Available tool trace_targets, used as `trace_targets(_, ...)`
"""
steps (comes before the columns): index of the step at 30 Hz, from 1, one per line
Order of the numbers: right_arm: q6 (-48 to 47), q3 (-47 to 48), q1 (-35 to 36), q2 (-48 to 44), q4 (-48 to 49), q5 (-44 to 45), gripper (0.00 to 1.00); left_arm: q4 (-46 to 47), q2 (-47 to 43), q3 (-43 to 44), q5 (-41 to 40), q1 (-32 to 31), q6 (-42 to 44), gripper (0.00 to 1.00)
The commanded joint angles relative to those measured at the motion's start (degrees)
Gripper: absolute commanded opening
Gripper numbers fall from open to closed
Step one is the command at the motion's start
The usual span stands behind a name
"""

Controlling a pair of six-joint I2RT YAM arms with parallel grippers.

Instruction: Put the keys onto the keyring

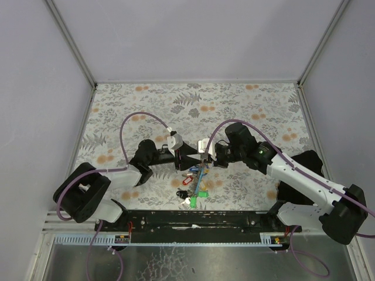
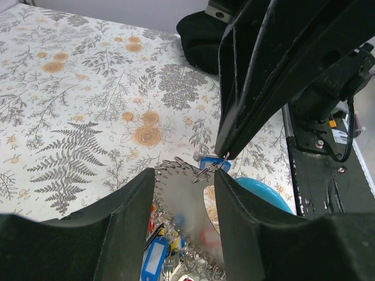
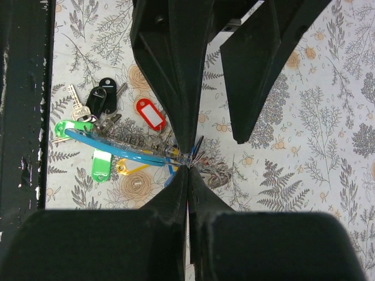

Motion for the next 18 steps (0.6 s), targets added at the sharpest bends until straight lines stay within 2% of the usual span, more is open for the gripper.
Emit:
trace_targets(1,-1.03,3.13,0.57,-0.22,0.53,-2.84,0.0,-2.62,0.87,2.09,4.74,0.35,4.86,0.45)
trace_targets(5,-1.18,3.31,0.61,0.01,0.46,-3.47,0.0,-2.5,1.46,2.61,6.81,0.24,4.29,0.44)
trace_targets(18,-1.27,4.06,0.63,0.71,-0.4,-4.97,0.0,-0.6,1.98,3.64,10.6,0.25,1.73,0.33)
